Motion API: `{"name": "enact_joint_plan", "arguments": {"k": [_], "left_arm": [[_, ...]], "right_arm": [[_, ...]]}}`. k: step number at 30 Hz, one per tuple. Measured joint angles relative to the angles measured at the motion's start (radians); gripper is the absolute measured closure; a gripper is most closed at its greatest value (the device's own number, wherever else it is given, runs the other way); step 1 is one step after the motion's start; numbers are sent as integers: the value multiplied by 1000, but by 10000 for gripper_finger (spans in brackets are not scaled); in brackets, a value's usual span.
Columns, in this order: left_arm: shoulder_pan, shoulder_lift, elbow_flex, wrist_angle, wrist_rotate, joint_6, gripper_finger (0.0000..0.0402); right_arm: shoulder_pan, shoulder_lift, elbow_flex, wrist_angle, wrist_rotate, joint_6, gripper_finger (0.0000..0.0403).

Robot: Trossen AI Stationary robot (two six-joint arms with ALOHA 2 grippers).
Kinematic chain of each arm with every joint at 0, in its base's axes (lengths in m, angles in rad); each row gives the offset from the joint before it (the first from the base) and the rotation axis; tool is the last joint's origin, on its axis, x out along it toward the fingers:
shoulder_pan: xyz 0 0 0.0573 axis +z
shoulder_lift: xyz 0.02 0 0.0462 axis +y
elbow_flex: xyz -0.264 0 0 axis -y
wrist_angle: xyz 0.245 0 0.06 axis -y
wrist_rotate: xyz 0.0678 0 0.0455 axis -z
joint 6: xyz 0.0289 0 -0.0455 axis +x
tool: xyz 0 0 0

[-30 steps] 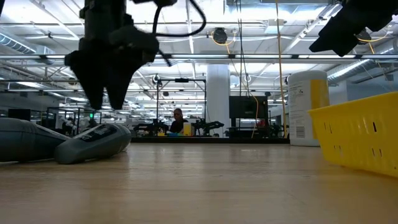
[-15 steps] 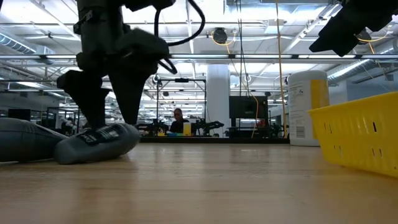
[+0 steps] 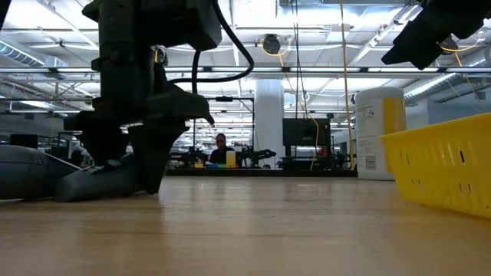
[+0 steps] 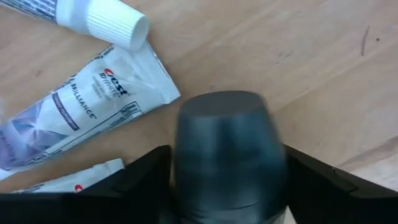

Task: Pick & Place Travel size toiletries
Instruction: Put the black deodorant into the bottom blue bin

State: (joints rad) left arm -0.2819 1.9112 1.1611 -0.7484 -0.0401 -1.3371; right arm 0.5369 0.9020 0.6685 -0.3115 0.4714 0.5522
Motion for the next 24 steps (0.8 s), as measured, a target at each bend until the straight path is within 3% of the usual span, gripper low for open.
{"name": "enact_joint_plan", "arguments": {"k": [5, 17, 24], "left_arm": [[2, 7, -2, -8, 7, 6, 206], [5, 12, 69, -28, -1, 208, 208], [27, 12, 157, 57, -11, 439, 208]], "right_arm": [[0, 0, 0, 0, 2, 1, 243], [0, 0, 0, 0, 4, 0, 243], [0, 0, 0, 0, 4, 0, 243]]}}
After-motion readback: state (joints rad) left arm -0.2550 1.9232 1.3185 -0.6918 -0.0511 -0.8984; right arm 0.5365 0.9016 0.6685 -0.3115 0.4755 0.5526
